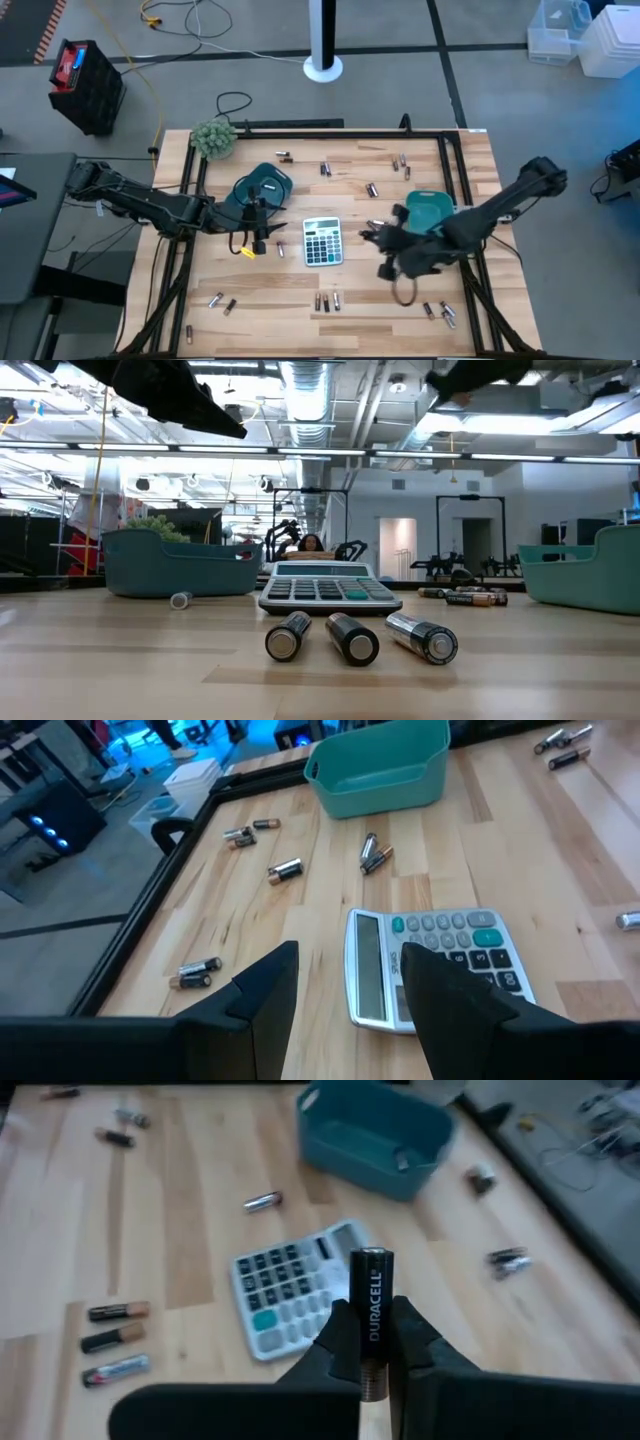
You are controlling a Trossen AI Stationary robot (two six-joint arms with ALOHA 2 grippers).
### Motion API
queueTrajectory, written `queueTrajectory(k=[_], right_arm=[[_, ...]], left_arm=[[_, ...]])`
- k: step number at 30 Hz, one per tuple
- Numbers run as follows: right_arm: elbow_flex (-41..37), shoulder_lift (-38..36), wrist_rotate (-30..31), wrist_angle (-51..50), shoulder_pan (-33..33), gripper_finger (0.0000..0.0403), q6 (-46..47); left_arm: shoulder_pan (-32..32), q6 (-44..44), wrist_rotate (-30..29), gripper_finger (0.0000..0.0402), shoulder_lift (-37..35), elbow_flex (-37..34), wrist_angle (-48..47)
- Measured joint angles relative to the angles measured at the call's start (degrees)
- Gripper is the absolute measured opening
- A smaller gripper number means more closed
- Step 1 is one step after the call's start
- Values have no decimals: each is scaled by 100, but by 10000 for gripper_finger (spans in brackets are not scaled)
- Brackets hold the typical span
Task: Sort batteries
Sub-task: Put the brown/black battery into the green bin
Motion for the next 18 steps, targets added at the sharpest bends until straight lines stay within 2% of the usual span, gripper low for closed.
queueTrajectory(k=[4,10,14,18], right_arm=[[-582,-738,530,-499,248,14,747],[-1229,-1475,648,-2116,472,18,3401],[-1319,-1502,440,-3131,614,23,4729],[-1340,-1304,-136,-4196,563,24,5975]], left_arm=[[0,53,0,173,127,0,60],[85,37,2,173,225,-2,21],[135,-10,2,173,223,-2,-12],[136,-24,2,173,225,-2,-79]])
